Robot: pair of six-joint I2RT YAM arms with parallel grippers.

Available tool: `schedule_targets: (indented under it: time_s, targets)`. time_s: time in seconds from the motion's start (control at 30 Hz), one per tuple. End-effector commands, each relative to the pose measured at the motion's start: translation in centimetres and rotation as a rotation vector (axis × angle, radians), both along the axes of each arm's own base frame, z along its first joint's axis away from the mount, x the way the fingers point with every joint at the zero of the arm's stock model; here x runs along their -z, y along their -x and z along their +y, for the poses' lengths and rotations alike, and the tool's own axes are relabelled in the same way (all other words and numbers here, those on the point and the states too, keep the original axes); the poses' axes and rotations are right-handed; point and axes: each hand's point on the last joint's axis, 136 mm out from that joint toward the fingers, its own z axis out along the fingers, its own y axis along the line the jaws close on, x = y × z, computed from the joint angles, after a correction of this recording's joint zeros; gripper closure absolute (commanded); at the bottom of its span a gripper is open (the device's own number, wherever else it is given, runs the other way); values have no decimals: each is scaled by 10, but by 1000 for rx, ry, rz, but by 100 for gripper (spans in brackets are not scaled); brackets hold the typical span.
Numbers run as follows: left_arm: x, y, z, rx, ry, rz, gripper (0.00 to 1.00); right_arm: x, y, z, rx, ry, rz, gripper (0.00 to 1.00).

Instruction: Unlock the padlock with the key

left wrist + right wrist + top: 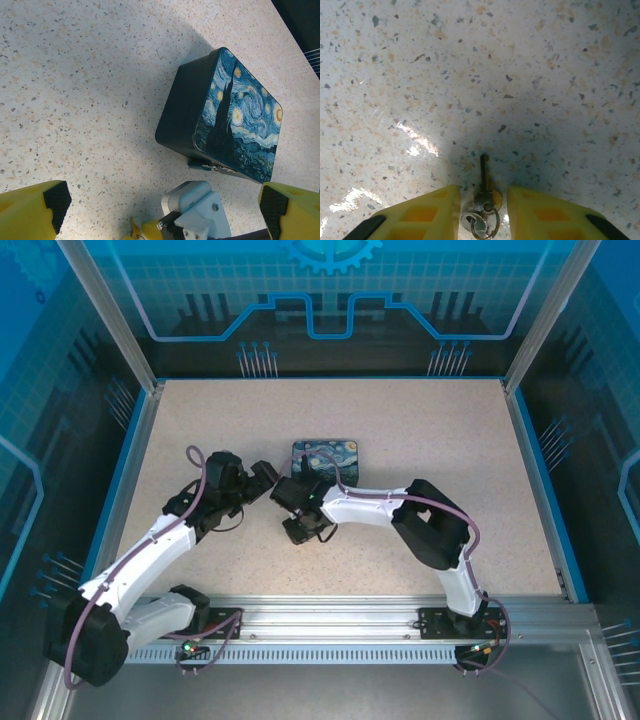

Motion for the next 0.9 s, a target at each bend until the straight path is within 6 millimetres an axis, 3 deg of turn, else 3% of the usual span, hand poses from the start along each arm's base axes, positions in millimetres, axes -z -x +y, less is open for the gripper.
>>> schedule_targets:
  time_s: [0.0, 0.5, 0.87]
  targets:
    - [-12, -4, 4, -29, 19, -34, 1, 14, 18, 1, -26, 66, 11, 67]
    - [-20, -4, 5, -22, 25, -58, 1, 12, 24, -11, 16, 136, -31, 58]
    - [-21, -5, 5, -18, 29, -63, 1, 17, 24, -13, 36, 148, -30, 63]
